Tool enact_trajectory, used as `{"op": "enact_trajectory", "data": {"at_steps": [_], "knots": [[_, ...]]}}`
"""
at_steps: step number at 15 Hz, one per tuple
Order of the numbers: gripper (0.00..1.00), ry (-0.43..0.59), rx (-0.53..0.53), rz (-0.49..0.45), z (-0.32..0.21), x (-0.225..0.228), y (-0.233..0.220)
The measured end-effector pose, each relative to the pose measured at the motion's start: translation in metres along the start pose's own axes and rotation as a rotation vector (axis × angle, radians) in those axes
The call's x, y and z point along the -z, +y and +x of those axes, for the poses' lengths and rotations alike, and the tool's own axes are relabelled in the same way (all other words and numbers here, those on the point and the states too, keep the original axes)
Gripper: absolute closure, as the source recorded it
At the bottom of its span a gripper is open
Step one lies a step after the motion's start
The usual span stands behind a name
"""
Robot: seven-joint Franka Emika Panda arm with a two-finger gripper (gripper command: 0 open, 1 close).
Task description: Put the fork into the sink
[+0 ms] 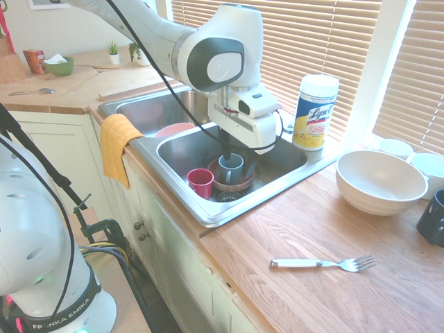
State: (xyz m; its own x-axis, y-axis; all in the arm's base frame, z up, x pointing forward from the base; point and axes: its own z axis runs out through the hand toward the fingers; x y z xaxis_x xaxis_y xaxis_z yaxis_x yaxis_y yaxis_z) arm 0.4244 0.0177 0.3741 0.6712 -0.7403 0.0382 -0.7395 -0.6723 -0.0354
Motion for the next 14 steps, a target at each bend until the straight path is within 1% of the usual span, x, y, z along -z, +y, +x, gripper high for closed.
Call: {"op": "enact_trajectory", "data": {"at_steps": [2,4,6,10,12,14], "knots": [[0.0,0.004,-0.012,-0.001,0.001,0.0,0.0],[0.0,0.017,-0.064,0.009,0.007,0.01,-0.003],[0.0,0.034,-0.135,0.016,0.028,0.028,0.003],[0.0,0.077,-0.294,0.003,0.08,0.045,0.059],[0.0,0.07,-0.373,-0.005,0.101,0.042,0.094],[0.0,0.061,-0.426,-0.02,0.118,0.035,0.131]]}}
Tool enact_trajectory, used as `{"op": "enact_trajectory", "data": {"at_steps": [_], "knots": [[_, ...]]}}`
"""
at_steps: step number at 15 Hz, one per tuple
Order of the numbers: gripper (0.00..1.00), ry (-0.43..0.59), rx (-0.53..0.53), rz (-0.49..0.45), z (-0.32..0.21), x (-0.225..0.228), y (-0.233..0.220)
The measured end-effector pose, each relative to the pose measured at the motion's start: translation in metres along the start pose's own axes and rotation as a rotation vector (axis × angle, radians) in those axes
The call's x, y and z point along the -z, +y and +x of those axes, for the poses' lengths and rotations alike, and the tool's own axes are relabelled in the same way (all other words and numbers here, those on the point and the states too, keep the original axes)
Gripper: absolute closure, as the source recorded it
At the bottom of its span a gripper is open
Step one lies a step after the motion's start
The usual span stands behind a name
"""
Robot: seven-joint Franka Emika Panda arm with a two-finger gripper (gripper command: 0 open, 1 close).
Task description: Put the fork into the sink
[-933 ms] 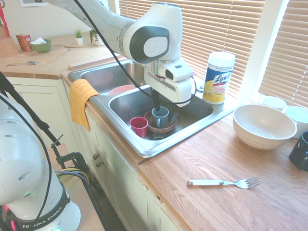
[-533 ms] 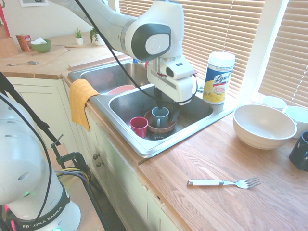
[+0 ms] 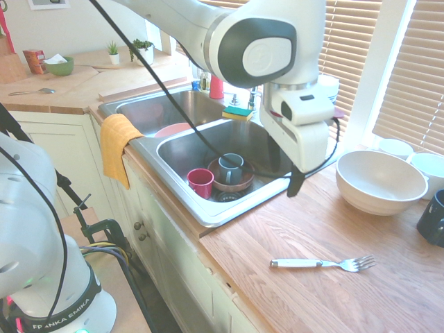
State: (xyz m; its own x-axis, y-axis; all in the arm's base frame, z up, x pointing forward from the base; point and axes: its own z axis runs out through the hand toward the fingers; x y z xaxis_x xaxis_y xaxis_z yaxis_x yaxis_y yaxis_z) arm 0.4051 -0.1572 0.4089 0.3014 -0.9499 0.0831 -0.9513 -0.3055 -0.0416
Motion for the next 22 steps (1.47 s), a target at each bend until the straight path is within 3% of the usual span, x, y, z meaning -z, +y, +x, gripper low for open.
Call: {"op": "enact_trajectory", "data": {"at_steps": [4,10,11,22], "knots": [[0.0,-0.02,-0.042,-0.018,0.029,-0.029,0.042],[0.0,-0.033,-0.057,-0.04,0.039,-0.071,0.049],[1.0,-0.035,-0.06,-0.045,0.04,-0.078,0.049],[1.0,-0.048,-0.051,-0.054,0.052,-0.094,0.061]]}}
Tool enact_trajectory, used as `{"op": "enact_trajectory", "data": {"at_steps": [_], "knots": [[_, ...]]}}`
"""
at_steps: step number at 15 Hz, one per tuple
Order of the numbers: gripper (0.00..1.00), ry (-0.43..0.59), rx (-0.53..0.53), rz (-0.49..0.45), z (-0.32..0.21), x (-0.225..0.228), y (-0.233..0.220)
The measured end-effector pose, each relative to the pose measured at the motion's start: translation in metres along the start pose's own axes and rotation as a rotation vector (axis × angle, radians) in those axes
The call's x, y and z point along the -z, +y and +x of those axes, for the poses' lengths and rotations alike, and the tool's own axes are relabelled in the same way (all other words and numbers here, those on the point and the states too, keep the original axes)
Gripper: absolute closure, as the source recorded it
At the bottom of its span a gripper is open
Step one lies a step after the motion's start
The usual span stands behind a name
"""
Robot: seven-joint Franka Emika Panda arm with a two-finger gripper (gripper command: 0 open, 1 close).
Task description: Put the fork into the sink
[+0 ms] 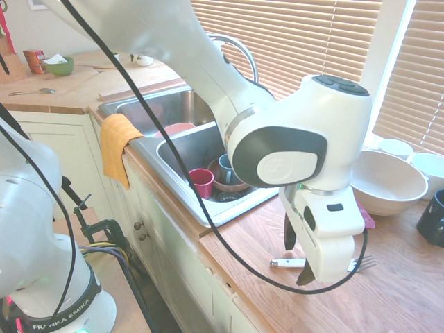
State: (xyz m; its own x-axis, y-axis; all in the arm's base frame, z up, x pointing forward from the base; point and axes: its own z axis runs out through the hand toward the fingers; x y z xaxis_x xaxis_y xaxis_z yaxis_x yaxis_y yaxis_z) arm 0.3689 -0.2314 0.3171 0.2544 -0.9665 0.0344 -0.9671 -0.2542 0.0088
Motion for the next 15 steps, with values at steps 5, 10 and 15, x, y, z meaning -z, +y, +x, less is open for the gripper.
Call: {"op": "enact_trajectory", "data": {"at_steps": [5,10,15], "knots": [[1.0,-0.003,0.004,0.001,-0.0008,-0.0041,0.0067],[1.0,-0.007,0.015,0.002,-0.0058,-0.0045,0.0102],[1.0,-0.004,0.007,0.028,-0.0058,-0.0027,0.01]]}}
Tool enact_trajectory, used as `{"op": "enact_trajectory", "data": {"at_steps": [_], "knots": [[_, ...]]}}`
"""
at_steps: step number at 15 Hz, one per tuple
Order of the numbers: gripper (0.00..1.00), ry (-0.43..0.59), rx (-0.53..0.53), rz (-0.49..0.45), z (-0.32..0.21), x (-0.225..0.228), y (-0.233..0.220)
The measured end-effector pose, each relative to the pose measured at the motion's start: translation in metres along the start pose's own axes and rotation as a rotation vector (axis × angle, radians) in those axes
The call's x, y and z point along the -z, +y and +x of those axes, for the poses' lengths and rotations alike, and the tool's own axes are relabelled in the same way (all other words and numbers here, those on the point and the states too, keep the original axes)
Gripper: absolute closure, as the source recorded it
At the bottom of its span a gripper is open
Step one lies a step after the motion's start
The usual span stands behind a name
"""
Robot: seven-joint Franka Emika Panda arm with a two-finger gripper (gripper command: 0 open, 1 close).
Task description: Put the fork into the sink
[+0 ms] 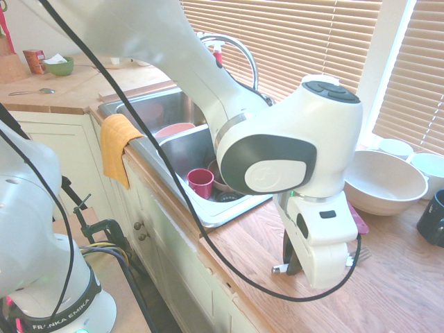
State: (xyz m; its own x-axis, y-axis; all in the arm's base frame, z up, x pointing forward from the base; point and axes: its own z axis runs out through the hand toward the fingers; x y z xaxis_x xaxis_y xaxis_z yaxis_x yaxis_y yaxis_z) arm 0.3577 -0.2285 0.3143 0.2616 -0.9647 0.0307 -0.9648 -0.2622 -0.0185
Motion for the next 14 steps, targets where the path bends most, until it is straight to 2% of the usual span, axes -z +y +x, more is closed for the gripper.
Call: {"op": "enact_trajectory", "data": {"at_steps": [3,7,10,14], "knots": [[1.0,-0.026,-0.027,0.045,0.006,0.015,-0.003],[1.0,0.028,0.024,0.154,0.0,0.114,-0.016],[1.0,0.079,0.209,0.183,-0.073,0.167,-0.05],[1.0,0.099,0.444,0.16,-0.193,0.16,-0.11]]}}
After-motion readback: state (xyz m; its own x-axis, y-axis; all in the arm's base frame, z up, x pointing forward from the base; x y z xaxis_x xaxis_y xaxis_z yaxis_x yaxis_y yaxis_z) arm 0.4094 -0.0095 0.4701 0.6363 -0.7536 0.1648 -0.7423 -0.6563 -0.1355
